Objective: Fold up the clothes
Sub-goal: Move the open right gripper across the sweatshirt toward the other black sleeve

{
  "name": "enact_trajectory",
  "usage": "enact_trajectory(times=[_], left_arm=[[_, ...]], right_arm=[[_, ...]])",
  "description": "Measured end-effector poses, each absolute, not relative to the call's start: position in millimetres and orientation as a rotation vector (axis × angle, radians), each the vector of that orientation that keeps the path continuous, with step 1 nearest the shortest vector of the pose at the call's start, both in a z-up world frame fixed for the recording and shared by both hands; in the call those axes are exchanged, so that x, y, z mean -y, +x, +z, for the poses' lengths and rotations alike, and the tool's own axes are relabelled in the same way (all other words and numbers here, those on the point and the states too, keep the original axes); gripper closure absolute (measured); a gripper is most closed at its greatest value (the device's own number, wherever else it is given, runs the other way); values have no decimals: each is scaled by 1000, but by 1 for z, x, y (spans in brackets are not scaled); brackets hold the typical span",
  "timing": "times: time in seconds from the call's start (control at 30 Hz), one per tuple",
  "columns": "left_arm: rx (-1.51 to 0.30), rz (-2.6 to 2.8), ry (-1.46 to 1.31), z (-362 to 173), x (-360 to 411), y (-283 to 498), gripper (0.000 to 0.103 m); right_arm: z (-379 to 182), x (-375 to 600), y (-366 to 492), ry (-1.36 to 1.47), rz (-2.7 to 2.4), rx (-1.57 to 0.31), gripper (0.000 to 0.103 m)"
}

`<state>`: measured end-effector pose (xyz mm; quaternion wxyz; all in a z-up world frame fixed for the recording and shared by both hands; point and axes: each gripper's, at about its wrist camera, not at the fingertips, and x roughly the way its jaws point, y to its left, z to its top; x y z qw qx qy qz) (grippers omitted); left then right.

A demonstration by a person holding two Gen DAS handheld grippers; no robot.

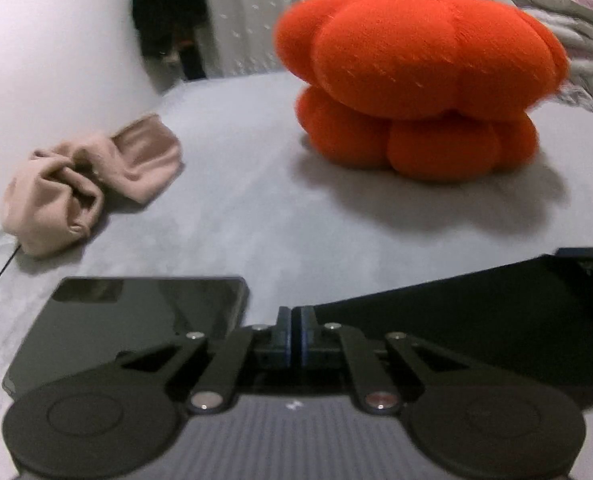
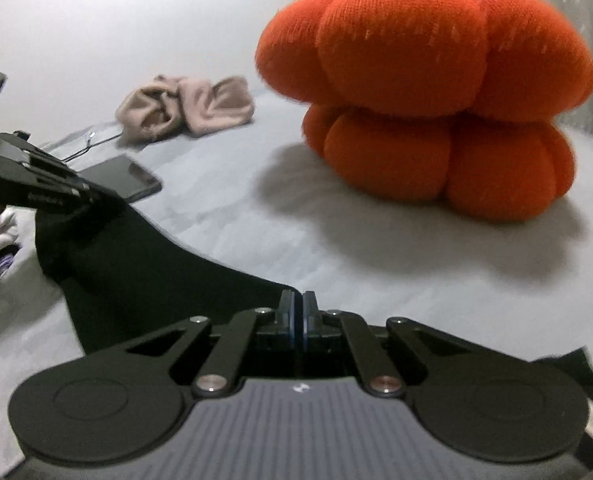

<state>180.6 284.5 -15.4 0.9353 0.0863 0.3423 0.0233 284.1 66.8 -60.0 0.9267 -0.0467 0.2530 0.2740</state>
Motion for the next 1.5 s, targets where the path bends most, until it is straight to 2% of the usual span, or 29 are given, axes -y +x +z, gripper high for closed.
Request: enact_trajectory(times=[0.07,0.17,0.2,0.23,0.27,0.37,0.43,0.47,0.5,0.6,0.73,0.87,0.97,1.07,1.17,1.27,1.5], left_arm=[[-742,62,193,-26,-283,190,97],[-768,103,214,-39,-280,198,87],[-757,123,212,-38,-280,197,72],[-742,147,210,-34,-281,195,64],[-722,173,208,-30,-281,193,58],[-660,278,207,-13,-290,187,58],[-636,331,128,2,-302,182,58],[-629,348,87,9,-306,179,55],[-624,351,49,15,-306,175,52],[-595,343,-62,31,-298,162,42],[-588,308,-190,43,-273,149,40],[-586,225,-195,58,-234,148,37],[-568,157,-177,70,-202,144,26],[-571,64,-180,72,-169,134,24],[-586,-10,-183,65,-141,116,23],[-627,-80,-193,50,-121,98,22],[-694,-199,-238,-2,-83,61,20]], right_arm=[[-58,-66,284,-87,545,-496,100],[-62,-67,288,-92,541,-520,98],[-63,-67,289,-95,534,-531,98],[-62,-67,289,-94,527,-535,95],[-61,-65,289,-86,523,-535,88],[-58,-57,290,-48,511,-535,86],[-56,-52,290,-19,503,-537,78],[-54,-50,290,-7,500,-535,63],[-52,-49,289,2,500,-527,54],[-46,-47,285,22,511,-510,54],[-37,-47,281,-9,493,-502,54],[-22,-33,268,-17,427,-516,53],[-8,-9,249,2,409,-530,47],[1,18,231,-19,343,-547,43],[11,47,210,-54,249,-565,42],[22,79,185,-75,161,-565,35],[22,152,132,-36,-59,-606,34]])
